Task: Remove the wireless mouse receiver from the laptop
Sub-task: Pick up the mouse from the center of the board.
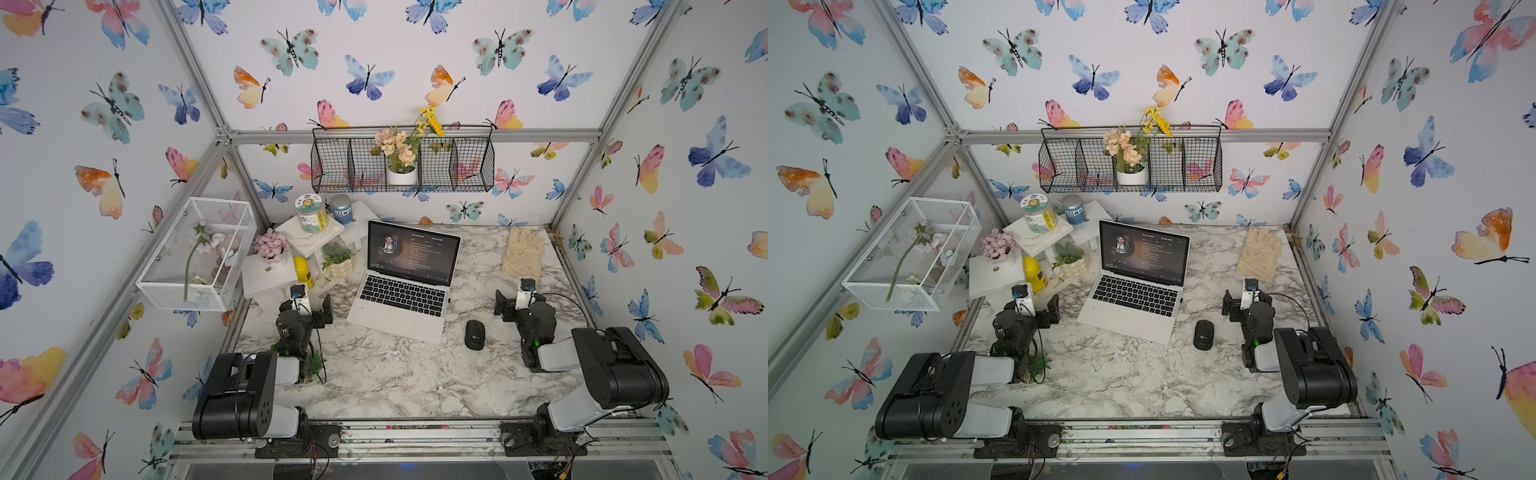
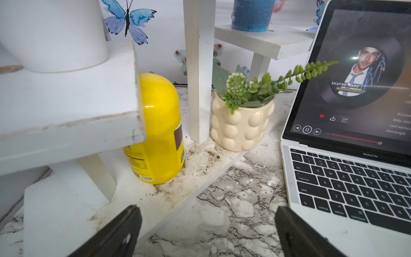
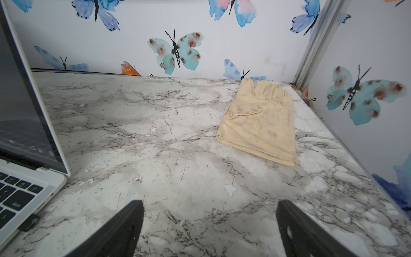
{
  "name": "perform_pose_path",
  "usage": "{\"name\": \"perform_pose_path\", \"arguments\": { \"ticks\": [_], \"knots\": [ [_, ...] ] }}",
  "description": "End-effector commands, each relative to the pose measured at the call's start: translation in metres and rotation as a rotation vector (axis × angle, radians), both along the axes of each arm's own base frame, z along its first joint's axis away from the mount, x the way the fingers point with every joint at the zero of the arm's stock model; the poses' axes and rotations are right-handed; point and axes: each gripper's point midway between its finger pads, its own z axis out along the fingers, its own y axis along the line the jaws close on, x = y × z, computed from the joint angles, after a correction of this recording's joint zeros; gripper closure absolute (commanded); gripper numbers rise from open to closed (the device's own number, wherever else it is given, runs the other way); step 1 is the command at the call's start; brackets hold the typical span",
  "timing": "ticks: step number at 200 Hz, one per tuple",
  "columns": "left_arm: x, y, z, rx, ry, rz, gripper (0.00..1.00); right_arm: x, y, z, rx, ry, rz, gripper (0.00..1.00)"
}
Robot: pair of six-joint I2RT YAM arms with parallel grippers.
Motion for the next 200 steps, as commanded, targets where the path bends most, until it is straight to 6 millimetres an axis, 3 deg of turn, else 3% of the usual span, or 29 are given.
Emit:
{"name": "perform_pose_path", "arguments": {
  "ticks": [1, 23, 51, 72, 108, 166, 200],
  "knots": [
    [0.002, 0.004, 0.007, 0.005, -0.017, 0.027, 0.01, -0.001, -0.002, 0.008, 0.005, -0.032, -0.005, 0.02],
    [0.011, 0.017, 0.022, 0.005, 0.003, 0.131, 0.01, -0.004, -0.004, 0.028, -0.002, -0.092, -0.024, 0.02],
    [0.017, 0.044, 0.037, -0.163, 0.230, 0.346, 0.01, 0.013, -0.008, 0.043, 0.120, 0.109, -0.108, 0.02],
    [0.022, 0.016, 0.044, -0.276, 0.323, 0.212, 0.01, 0.015, 0.014, 0.040, 0.253, 0.289, -0.050, 0.07],
    [0.006, -0.045, 0.046, -0.457, 0.446, -0.028, 0.01, -0.018, 0.061, 0.011, 0.277, 0.511, 0.003, 0.07],
    [-0.035, -0.089, 0.042, -0.459, 0.498, -0.174, 0.01, -0.058, 0.101, -0.028, 0.209, 0.680, 0.005, 0.06],
    [-0.056, -0.128, 0.030, -0.452, 0.570, -0.314, 0.01, -0.081, 0.106, -0.048, 0.144, 0.735, -0.053, 0.05]
  ]
}}
